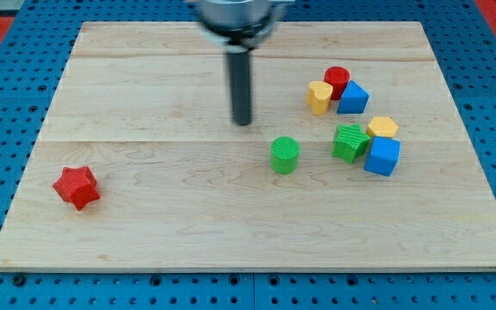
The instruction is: Place your arm in between the blue triangle and the yellow hexagon
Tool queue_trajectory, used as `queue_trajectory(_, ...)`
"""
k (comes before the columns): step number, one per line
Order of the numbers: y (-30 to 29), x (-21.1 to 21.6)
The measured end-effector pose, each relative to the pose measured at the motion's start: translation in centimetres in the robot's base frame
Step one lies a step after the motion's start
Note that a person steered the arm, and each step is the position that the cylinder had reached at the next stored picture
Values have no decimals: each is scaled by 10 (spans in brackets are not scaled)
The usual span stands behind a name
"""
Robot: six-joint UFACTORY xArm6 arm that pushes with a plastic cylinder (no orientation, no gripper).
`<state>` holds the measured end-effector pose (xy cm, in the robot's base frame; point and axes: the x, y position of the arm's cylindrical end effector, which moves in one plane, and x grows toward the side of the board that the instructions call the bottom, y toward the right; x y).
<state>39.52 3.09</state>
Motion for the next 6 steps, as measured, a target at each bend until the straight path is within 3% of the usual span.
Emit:
queue_trajectory(1,95,-3)
queue_trajectory(6,194,10)
